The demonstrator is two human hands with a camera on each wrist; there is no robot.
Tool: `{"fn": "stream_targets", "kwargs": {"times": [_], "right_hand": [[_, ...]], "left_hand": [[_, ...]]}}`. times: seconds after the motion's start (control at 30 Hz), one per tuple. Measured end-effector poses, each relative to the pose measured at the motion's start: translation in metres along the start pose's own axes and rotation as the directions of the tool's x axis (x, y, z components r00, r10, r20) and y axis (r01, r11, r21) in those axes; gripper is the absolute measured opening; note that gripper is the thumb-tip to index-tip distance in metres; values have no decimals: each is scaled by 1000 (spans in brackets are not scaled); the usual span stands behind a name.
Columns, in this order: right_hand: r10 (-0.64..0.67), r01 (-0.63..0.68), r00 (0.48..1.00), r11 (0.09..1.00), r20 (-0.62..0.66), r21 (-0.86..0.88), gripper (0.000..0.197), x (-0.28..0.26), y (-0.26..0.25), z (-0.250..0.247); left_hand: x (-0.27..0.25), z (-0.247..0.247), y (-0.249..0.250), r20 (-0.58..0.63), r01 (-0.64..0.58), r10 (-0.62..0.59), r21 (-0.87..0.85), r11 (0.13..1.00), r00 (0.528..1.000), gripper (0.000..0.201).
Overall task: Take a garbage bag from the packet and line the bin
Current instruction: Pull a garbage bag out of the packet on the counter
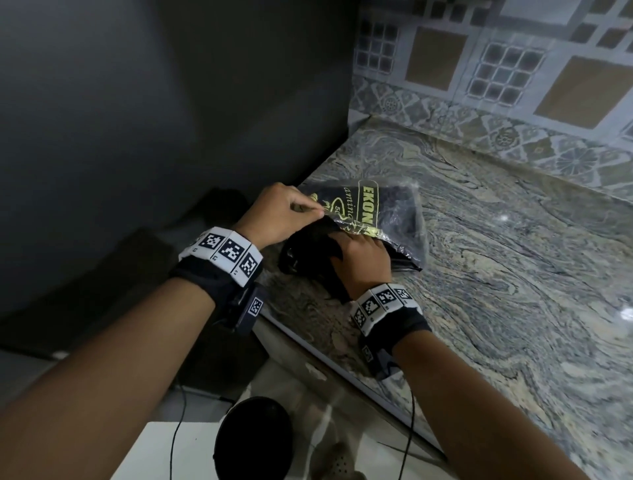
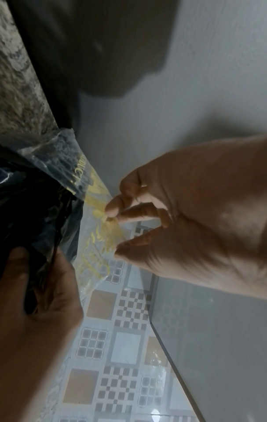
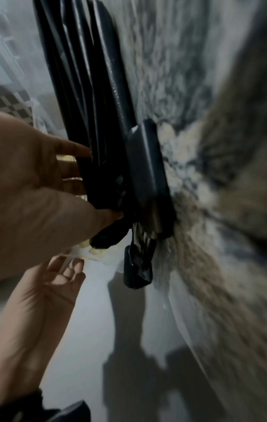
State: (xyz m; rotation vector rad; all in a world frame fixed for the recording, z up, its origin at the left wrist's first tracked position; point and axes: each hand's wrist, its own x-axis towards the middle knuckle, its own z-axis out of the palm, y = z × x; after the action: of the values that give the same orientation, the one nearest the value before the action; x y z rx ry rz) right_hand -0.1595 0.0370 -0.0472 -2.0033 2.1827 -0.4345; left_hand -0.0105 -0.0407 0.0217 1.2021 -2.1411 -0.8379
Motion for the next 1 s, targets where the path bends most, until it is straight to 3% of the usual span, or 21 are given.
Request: {"fn": "stream_targets", "kwargs": {"times": [0.13, 0.3, 0.7, 1.0], "right_hand": [[7, -5, 1000, 996, -26, 89, 31, 0, 4, -8], [-5, 2, 1000, 990, 19, 144, 31, -9, 8, -21], [-78, 81, 997, 975, -22, 207, 24, -34, 9, -53], [-141, 173, 981, 944, -130, 281, 21, -59, 5, -72]], "left_hand": [[2, 2, -1, -1, 9, -9, 2, 1000, 1000, 19], [4, 5, -1, -6, 0, 0, 28, 1000, 1000, 19], [-7, 6, 2, 34, 36, -37, 47, 998, 999, 21], [-64, -5, 4, 60, 116, -109, -127, 985, 992, 29]]}}
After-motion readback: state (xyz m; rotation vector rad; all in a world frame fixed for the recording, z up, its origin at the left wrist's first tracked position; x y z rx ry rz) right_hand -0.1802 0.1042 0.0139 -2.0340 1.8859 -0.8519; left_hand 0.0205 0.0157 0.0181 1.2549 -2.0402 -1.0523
